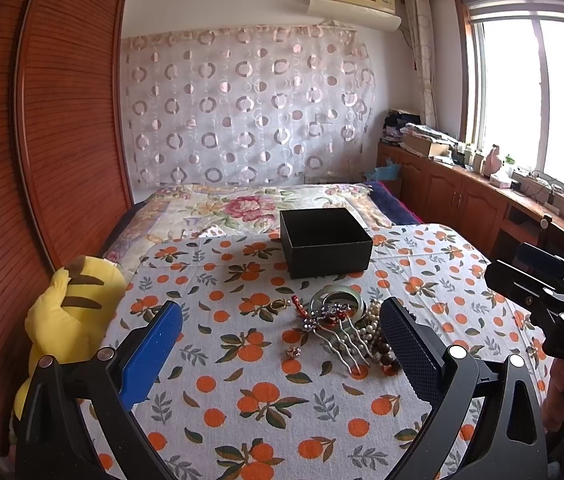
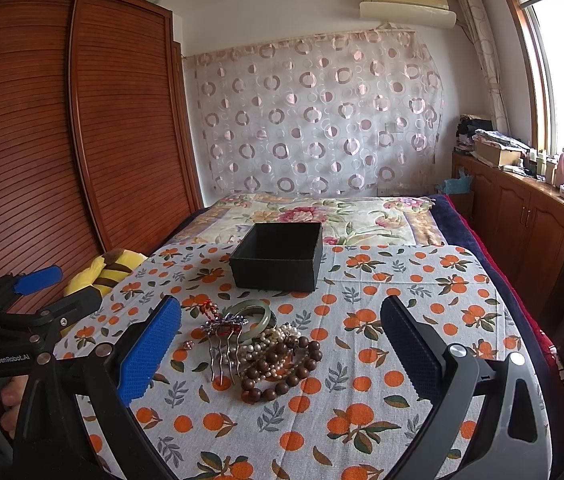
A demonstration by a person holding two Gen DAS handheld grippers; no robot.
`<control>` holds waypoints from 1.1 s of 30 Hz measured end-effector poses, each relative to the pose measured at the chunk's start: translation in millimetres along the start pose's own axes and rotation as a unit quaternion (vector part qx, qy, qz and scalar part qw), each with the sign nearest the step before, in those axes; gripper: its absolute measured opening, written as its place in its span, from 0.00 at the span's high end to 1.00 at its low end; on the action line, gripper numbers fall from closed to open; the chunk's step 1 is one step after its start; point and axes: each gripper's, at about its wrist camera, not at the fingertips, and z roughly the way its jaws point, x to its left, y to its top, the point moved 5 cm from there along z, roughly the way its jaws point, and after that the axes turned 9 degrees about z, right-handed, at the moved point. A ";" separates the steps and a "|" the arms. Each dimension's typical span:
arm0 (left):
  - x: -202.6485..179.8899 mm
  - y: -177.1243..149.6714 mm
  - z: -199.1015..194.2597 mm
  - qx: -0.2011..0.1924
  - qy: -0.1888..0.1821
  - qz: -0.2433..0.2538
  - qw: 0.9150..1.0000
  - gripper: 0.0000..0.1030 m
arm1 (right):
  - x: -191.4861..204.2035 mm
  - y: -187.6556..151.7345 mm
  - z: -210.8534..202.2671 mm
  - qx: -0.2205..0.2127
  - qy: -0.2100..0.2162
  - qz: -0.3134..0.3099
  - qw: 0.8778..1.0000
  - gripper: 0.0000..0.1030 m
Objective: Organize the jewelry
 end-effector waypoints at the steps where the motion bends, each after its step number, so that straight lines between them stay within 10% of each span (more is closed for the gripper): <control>1: -0.1 0.8 -0.4 0.000 0.000 0.000 1.000 0.07 | 0.0 0.2 -0.2 0.000 0.000 0.000 1.000 0.02; 33: -1.4 -13.1 8.8 0.018 -0.008 -0.003 1.000 0.07 | -0.4 -7.7 8.0 0.017 -0.002 -0.002 1.000 0.02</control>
